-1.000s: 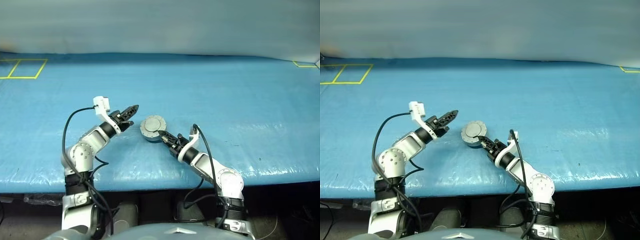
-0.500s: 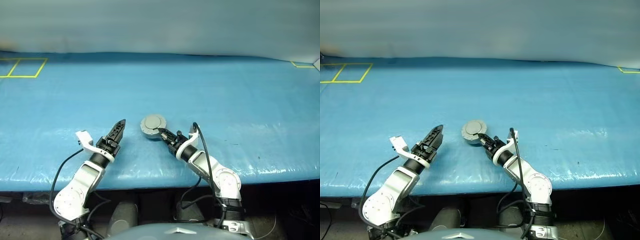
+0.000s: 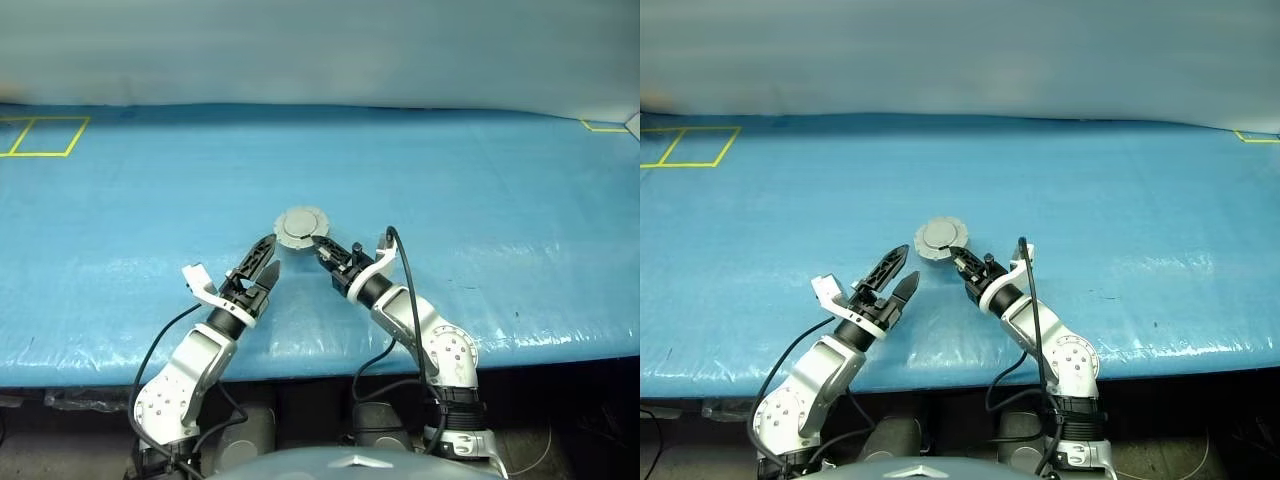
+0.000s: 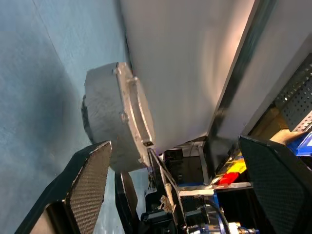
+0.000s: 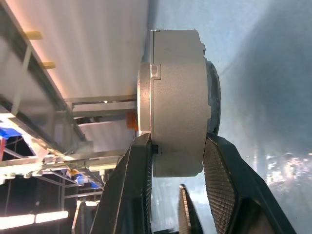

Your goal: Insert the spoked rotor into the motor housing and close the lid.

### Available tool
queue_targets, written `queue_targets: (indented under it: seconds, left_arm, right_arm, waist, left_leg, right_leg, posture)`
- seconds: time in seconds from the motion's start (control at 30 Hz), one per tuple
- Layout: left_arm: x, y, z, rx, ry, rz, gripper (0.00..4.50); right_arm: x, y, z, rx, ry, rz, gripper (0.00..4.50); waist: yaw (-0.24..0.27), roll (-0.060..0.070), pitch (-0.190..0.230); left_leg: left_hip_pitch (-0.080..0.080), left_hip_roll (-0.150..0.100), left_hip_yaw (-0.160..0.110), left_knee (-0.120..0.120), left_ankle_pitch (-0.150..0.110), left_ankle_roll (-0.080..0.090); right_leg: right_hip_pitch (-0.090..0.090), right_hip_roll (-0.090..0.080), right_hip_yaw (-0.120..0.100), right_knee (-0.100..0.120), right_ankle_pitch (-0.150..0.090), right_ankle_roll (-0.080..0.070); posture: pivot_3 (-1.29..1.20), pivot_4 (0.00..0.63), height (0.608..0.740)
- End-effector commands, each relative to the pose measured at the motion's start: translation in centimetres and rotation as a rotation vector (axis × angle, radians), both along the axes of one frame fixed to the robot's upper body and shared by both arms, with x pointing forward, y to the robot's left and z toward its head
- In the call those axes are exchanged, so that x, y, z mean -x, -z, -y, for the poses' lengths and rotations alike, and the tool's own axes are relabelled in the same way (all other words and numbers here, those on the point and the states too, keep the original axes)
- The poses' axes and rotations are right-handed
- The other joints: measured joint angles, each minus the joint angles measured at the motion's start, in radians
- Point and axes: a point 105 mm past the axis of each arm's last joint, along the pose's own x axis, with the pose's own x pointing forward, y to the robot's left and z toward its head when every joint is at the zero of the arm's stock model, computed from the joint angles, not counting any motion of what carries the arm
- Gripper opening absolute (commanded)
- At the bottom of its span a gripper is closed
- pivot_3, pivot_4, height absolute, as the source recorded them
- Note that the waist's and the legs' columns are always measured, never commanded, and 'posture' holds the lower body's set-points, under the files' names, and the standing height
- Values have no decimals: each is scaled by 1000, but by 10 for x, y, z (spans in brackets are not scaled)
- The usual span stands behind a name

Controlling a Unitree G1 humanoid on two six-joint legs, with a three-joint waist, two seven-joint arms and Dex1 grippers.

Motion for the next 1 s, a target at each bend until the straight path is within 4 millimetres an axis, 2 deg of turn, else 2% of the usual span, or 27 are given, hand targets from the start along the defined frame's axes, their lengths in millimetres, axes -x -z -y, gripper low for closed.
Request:
queue_targets:
  seconds: [0.03,0.57,0.9,1.0]
  left_arm:
    - [1,-5,13,107,4,-1,4500]
    - [-10,-12,3,114,-63,75,4500]
    - [-21,-11,12,141,-34,67,4500]
    - [-21,-14,18,151,-7,78,3943]
  right_arm:
    - [9,-44,-24,-178,-49,105,1148]
    - [28,-40,-33,-166,-137,87,1148]
    - [37,-40,-34,-160,-161,81,1148]
    - [39,-38,-35,-144,-167,80,1148]
  waist:
    - [0,0,0]
    - [0,0,0]
    - [-2,0,0]
    - [-2,0,0]
  left_leg:
    - [0,0,0,0,0,0]
    - [0,0,2,1,0,0]
    - [0,0,3,1,0,0]
    - [0,0,2,1,0,0]
  right_leg:
    - [0,0,0,0,0,0]
    - [0,0,0,0,1,-1]
    - [1,1,0,0,1,-1]
    - [1,1,0,0,1,-1]
  posture:
    - [0,150,740]
    - [0,150,740]
    - [0,150,740]
    - [0,150,740]
